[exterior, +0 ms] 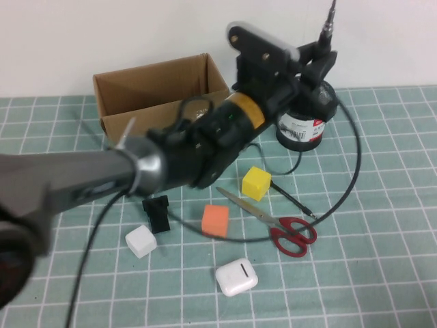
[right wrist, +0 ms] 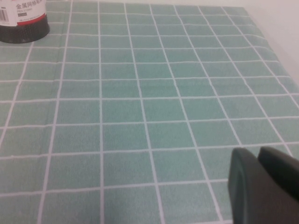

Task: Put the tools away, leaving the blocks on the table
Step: Place the picked object into the round holder, then pick up the scissors from the table

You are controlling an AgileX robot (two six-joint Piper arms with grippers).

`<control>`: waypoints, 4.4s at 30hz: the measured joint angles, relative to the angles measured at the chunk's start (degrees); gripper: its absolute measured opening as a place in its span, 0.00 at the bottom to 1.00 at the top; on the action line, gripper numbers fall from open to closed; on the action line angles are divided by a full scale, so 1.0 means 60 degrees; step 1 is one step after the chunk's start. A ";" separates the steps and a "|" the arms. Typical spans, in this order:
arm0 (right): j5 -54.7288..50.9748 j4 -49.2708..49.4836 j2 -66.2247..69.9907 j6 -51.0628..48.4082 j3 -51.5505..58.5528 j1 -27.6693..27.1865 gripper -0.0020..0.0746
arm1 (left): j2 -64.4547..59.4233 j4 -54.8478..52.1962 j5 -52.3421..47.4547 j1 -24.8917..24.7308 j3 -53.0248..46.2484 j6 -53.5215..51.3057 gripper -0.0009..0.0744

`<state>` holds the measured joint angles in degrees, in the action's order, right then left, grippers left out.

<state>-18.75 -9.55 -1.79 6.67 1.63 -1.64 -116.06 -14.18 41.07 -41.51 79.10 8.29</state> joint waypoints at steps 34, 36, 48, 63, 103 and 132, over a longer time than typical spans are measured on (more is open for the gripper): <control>0.0000 0.0000 0.0000 0.0000 0.0000 0.0000 0.02 | -0.2934 0.2193 -0.1976 0.0255 0.3332 -0.0978 0.32; 0.0000 0.0000 0.0000 0.0000 0.0000 0.0000 0.02 | -0.2934 0.2476 -0.1995 0.0255 0.3332 -0.0993 0.42; 0.0000 0.0000 0.0000 0.0000 0.0000 0.0000 0.02 | -0.2744 0.3122 -0.2264 0.0217 0.3332 -0.1449 0.59; 0.0000 0.0000 0.0000 0.0000 0.0000 0.0000 0.02 | 0.0983 0.2698 -1.1933 -0.0220 0.3113 -0.1716 0.02; 0.0000 0.0000 0.0000 0.0000 0.0000 0.0000 0.02 | 1.1128 0.2267 -1.0912 -0.0220 -0.5816 -0.0935 0.01; 0.0000 0.0000 0.0000 0.0000 0.0000 0.0000 0.02 | 1.9434 0.2413 -0.6772 0.4899 -1.3420 -0.2097 0.01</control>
<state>-18.75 -9.55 -1.79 6.67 1.63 -1.64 0.55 0.30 0.43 -12.12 -1.42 -4.29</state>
